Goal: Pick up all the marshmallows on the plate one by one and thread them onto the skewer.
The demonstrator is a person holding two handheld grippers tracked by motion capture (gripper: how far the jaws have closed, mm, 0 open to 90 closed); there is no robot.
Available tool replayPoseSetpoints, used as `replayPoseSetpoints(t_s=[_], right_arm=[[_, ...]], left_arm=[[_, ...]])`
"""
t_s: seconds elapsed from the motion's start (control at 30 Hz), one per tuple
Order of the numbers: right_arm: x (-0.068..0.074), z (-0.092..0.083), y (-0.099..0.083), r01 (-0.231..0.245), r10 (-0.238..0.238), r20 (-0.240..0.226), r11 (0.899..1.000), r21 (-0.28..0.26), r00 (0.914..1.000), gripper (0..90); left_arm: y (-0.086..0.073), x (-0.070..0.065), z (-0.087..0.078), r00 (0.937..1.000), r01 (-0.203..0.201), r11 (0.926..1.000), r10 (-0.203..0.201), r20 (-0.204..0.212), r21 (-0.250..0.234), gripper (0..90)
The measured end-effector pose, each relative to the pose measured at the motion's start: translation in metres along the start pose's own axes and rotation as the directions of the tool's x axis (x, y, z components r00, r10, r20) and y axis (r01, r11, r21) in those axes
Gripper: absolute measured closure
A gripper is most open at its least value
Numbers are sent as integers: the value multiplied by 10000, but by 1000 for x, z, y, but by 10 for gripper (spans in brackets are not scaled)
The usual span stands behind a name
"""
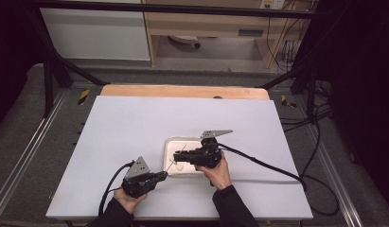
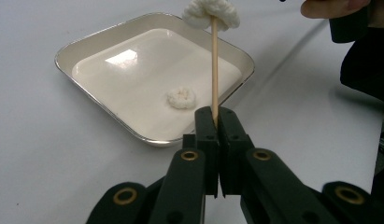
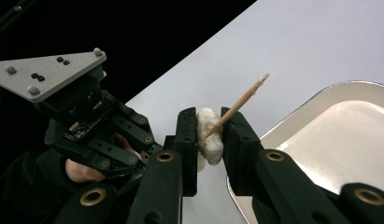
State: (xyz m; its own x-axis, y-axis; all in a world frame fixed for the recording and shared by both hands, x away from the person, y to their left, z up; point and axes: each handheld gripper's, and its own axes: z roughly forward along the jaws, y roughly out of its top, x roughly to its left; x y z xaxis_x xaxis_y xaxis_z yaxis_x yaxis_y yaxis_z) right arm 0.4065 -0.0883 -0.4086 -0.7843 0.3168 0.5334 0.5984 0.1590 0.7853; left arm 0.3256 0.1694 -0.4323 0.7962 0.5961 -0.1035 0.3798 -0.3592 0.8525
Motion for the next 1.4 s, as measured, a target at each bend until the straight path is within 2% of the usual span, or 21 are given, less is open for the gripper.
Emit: replayPoseSetpoints(t_s=[0.1, 0.2, 0.33, 0.57, 0.8, 0.9, 0.93, 0.97, 1.07, 1.17, 1.23, 1.33, 1.4], right_arm=[[1, -2, 1, 90, -89, 80, 9999, -52, 9999, 744], [3, -6, 4, 247, -240, 299, 9995, -217, 9993, 634], [6, -14, 8, 735, -709, 759, 9968, -322, 9946, 522], [8, -23, 10, 1677, -1666, 1786, 9858, 90, 9697, 341], [3, -29, 5, 1986, -2019, 2391, 9793, 381, 9498, 220], [2, -31, 3, 2005, -2117, 2710, 9773, 684, 9390, 155], [2, -31, 3, 2048, -2188, 2792, 9756, 787, 9350, 146], [2, -30, 2, 1984, -2148, 2806, 9764, 859, 9355, 143], [1, -29, 1, 2002, -2204, 2801, 9747, 991, 9343, 122], [1, -28, -1, 2096, -2358, 2887, 9705, 1188, 9279, 113], [1, -26, -2, 2087, -2385, 2874, 9692, 1306, 9277, 106], [0, -23, -4, 2090, -2477, 3028, 9656, 1548, 9203, 88], [-1, -20, -6, 2037, -2471, 3040, 9646, 1676, 9201, 80]], left_arm=[[0, 0, 0, 10000, 27, 10000, -27, 33, -82, 882], [0, 2, -1, 10000, 16, 9998, -15, 74, -183, 881], [0, 4, -3, 9998, 168, 9995, -165, 108, -250, 881], [-1, 7, -5, 9993, 350, 9992, -348, 101, -181, 881], [-2, 10, -7, 9988, 480, 9988, -479, 89, -106, 881], [-3, 12, -8, 9982, 598, 9982, -597, 85, -104, 881], [-3, 13, -9, 9981, 621, 9980, -620, 31, -83, 881], [-3, 13, -9, 9980, 618, 9981, -618, -126, -3, 881], [-3, 14, -10, 9979, 627, 9980, -627, -133, 16, 880], [-3, 16, -10, 9980, 619, 9981, -618, -156, 52, 880], [-4, 17, -10, 9977, 657, 9978, -656, -184, 61, 880], [-4, 18, -12, 9976, 668, 9978, -667, -202, 37, 880], [-4, 18, -12, 9975, 674, 9977, -674, -192, 22, 880]])
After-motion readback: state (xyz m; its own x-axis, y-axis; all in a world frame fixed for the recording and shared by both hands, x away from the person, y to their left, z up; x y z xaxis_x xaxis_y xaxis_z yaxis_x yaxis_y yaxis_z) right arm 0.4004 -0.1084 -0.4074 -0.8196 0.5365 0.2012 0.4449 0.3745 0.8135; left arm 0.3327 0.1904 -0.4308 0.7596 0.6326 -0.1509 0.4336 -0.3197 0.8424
